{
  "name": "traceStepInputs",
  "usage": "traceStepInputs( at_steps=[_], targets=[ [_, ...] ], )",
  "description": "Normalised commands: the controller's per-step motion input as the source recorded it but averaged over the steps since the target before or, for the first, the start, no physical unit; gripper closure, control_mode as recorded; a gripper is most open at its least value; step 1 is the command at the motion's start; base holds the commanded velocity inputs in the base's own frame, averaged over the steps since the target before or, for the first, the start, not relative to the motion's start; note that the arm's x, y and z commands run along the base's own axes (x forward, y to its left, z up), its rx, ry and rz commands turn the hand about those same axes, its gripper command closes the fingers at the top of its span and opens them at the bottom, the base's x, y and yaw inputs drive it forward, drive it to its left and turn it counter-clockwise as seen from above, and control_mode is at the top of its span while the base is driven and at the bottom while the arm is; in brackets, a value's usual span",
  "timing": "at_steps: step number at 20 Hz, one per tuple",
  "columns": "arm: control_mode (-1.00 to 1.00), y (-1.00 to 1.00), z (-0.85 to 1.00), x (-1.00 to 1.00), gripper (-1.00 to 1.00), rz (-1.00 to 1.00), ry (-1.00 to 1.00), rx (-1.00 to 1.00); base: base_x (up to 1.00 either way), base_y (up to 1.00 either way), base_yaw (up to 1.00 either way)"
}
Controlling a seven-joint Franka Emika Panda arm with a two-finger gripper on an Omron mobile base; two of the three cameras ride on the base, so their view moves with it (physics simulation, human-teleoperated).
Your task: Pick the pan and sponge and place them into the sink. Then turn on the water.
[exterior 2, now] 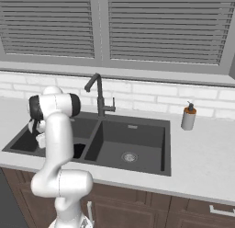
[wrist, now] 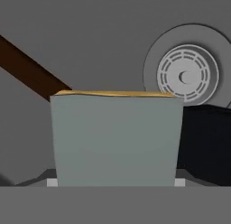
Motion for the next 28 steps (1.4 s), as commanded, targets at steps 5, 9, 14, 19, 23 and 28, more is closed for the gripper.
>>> traceStepInputs(
  at_steps=[5, 9, 14, 19, 23, 28],
  targets=[
    [-1.00, 0.00, -0.28, 0.20, 1.00, 0.00, 0.00, 0.00, 0.00, 0.00, 0.00],
    [-1.00, 0.01, -0.15, 0.21, 1.00, 0.00, 0.00, 0.00, 0.00, 0.00, 0.00],
    [-1.00, 0.00, -0.16, 0.19, 1.00, 0.00, 0.00, 0.00, 0.00, 0.00, 0.00],
    [-1.00, 0.00, -0.15, 0.21, 1.00, 0.00, 0.00, 0.00, 0.00, 0.00, 0.00],
    [-1.00, 0.00, -0.04, 0.10, 1.00, 0.00, 0.00, 0.00, 0.00, 0.00, 0.00],
    [-1.00, 0.00, -0.01, 0.00, -1.00, 0.00, 0.00, 0.00, 0.00, 0.00, 0.00]
  ],
)
